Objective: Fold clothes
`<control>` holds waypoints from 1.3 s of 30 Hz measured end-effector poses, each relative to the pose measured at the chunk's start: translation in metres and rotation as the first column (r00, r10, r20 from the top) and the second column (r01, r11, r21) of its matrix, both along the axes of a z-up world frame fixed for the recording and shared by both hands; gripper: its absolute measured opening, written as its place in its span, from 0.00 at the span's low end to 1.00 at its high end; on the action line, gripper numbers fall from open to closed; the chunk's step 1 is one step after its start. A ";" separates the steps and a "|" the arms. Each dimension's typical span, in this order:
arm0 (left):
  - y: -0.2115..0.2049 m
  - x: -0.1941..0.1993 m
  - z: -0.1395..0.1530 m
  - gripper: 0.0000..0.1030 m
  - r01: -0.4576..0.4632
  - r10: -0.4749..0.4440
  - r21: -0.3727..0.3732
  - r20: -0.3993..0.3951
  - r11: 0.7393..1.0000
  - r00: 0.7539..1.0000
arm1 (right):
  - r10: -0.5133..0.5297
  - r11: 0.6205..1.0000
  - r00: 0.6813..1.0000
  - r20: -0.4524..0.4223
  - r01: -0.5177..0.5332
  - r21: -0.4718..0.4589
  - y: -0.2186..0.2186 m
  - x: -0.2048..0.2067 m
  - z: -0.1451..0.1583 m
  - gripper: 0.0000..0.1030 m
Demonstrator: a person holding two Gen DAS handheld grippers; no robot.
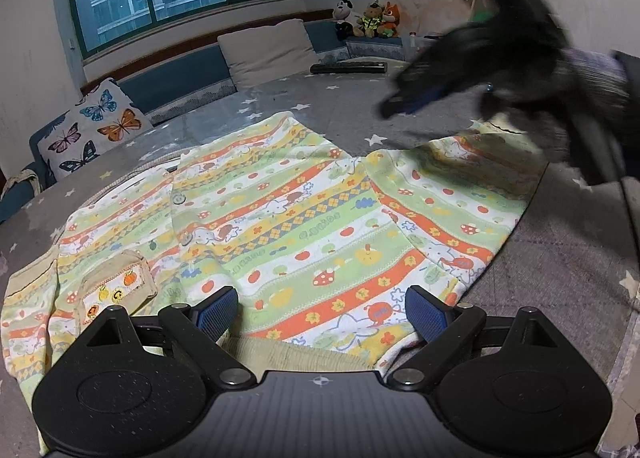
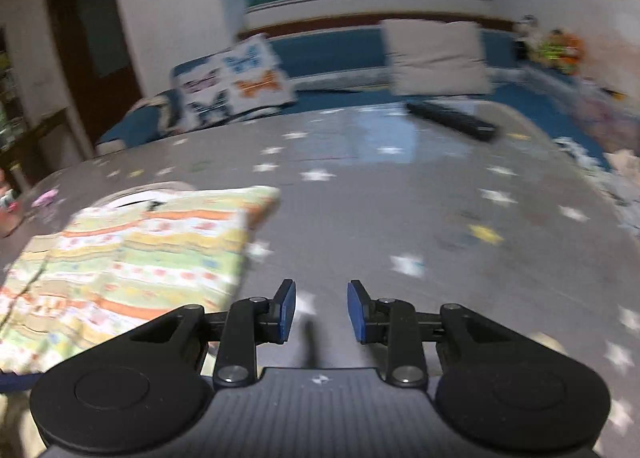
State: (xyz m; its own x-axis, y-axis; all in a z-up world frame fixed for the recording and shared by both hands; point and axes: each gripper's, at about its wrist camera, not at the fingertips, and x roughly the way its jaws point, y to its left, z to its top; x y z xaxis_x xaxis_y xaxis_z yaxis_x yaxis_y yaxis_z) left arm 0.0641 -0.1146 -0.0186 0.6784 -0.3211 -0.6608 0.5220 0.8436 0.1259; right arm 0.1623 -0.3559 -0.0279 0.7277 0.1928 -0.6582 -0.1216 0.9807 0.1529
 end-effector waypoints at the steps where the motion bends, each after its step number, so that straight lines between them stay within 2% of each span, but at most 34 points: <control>1: 0.000 0.000 0.000 0.90 0.000 0.000 -0.002 -0.003 1.000 1.000 | 0.023 1.000 1.000 -0.004 -0.023 -0.008 0.009 0.008 -0.001 0.28; 8: 0.001 0.002 0.000 0.90 0.001 -0.002 -0.018 -0.020 1.000 1.000 | 0.113 0.990 0.993 -0.022 -0.115 -0.081 0.054 0.055 -0.016 0.27; 12: 0.001 0.004 -0.001 0.90 0.003 -0.004 -0.029 -0.029 1.000 1.000 | 0.146 0.989 0.989 0.004 -0.146 -0.040 0.061 0.067 -0.011 0.27; 16: 0.001 0.005 -0.001 0.90 0.005 -0.006 -0.036 -0.033 0.999 0.999 | 0.136 0.987 0.991 -0.013 -0.136 -0.084 0.065 0.079 -0.017 0.27; 18: 0.001 0.004 -0.001 0.90 0.004 -0.006 -0.038 -0.033 0.999 0.999 | 0.112 0.990 0.994 -0.010 -0.113 -0.089 0.060 0.084 -0.020 0.20; 22: 0.004 0.004 -0.001 0.91 0.005 -0.006 -0.041 -0.035 0.999 0.999 | 0.078 0.993 0.997 0.000 -0.078 -0.093 0.053 0.090 -0.019 0.20; 26: 0.006 0.004 -0.002 0.91 0.006 -0.007 -0.044 -0.036 0.999 0.999 | 0.061 0.996 0.998 0.031 -0.059 -0.074 0.048 0.087 -0.011 0.20; 29: 0.007 0.004 -0.002 0.91 0.006 -0.008 -0.046 -0.036 0.999 0.999 | 0.138 0.989 0.990 0.027 -0.137 -0.058 0.054 0.076 -0.006 0.21; 36: 0.012 -0.004 0.006 0.91 -0.011 0.010 -0.046 -0.022 0.999 1.000 | 0.270 0.948 0.963 -0.019 -0.270 -0.167 0.084 0.042 -0.014 0.21; 39: 0.026 -0.009 0.017 0.91 -0.044 0.044 -0.064 0.001 0.997 0.999 | 0.273 0.946 0.962 -0.016 -0.271 -0.177 0.090 0.032 -0.009 0.22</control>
State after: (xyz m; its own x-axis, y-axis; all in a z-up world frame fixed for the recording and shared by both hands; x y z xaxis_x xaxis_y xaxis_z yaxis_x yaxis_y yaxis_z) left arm 0.0556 -0.0884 -0.0020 0.6945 -0.3323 -0.6381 0.4839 0.8721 0.0725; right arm 0.1940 -0.2655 -0.0367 0.6694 0.2659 -0.6937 -0.3882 0.9213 -0.0214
